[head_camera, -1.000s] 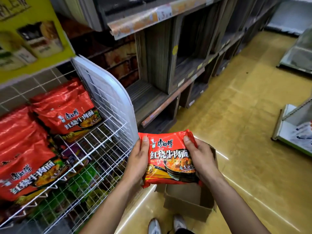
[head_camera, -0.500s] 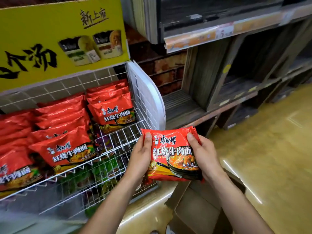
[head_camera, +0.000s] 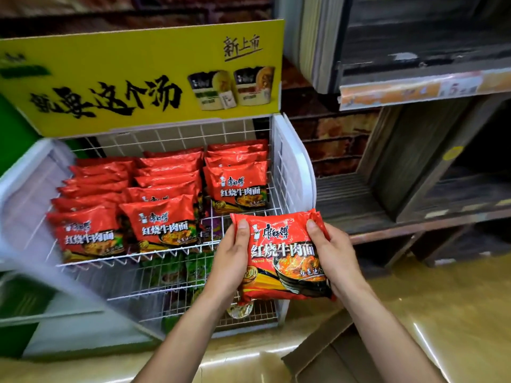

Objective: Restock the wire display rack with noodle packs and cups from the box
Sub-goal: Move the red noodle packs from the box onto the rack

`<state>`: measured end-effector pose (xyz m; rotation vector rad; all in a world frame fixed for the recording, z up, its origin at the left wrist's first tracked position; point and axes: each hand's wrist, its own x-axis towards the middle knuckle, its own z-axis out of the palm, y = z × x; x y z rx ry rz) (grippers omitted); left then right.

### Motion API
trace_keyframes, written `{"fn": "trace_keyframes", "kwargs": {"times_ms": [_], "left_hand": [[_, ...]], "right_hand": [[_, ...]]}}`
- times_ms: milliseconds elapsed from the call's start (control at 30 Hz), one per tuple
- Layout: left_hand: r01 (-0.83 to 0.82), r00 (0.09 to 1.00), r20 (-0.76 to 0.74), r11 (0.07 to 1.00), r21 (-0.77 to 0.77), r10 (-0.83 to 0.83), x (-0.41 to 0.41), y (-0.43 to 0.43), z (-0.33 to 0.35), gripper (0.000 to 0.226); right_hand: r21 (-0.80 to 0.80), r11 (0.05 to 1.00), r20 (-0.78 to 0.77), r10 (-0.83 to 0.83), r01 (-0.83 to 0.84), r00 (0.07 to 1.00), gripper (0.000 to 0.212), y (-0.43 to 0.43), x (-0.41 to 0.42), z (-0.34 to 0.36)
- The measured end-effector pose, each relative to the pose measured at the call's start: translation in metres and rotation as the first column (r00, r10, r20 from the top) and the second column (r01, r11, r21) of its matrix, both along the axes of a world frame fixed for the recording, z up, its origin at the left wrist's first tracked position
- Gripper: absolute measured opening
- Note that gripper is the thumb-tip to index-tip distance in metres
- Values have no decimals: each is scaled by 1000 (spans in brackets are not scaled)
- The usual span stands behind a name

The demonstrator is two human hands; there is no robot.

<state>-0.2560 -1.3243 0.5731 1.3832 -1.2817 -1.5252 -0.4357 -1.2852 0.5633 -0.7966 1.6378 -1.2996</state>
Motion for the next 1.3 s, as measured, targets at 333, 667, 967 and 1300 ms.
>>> {"fn": "trace_keyframes", "kwargs": {"times_ms": [333, 667, 967, 1300], "left_hand": [[-142, 990, 4, 986, -88, 143, 46, -25, 12, 72], [-37, 999, 24, 992, -117, 40, 73, -76, 17, 47], [26, 999, 43, 990, -138, -20, 68, -110, 12, 43], [-7, 999, 34, 986, -166, 12, 49, -137, 5, 64]], "right_hand": [[-11, 993, -5, 120, -120, 993, 24, -55, 44, 8], [-31, 996, -44, 85, -86, 995, 24, -97, 69, 14], [-14, 1000, -8, 25, -25, 1000, 23, -126, 69, 8], [-35, 999, 17, 5, -5, 1000, 22, -156, 54, 1]]}}
